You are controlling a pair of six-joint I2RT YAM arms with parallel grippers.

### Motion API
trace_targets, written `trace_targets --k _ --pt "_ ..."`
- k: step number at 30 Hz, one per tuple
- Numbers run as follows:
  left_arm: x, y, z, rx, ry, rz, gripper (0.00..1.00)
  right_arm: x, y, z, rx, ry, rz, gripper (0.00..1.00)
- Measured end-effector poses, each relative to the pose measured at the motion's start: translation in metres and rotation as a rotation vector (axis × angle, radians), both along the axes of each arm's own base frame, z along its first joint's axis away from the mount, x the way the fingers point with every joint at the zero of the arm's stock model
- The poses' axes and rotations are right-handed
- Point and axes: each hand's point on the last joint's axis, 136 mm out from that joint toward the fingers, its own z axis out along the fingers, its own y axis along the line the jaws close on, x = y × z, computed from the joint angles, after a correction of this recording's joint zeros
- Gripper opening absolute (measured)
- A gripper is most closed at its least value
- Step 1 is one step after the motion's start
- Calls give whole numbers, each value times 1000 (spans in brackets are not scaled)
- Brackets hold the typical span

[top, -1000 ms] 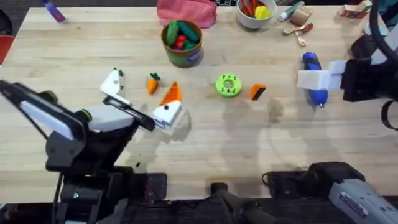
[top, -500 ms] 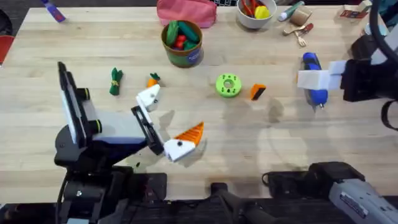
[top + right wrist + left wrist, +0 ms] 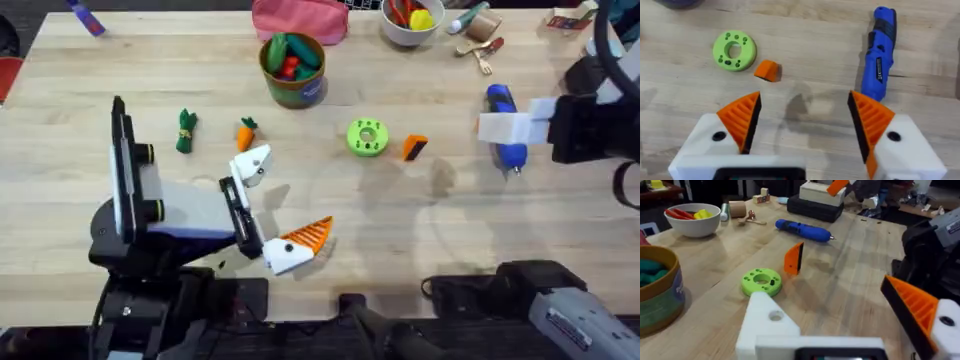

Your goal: Pick up the gripper from the table and insert it into the empty holder that is missing its gripper. Then pick up a screw, insert it into the mounting hole, and use the screwdriver to tighten it. Finally, clean up the table by picking up the vegetable and placing it into the bucket.

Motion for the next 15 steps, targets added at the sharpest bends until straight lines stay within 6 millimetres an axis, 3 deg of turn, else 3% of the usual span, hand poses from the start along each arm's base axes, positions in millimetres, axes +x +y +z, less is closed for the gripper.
trace_targets --k 15 --pt "-3 -1 0 10 -28 -23 985 0 0 0 0 0 0 994"
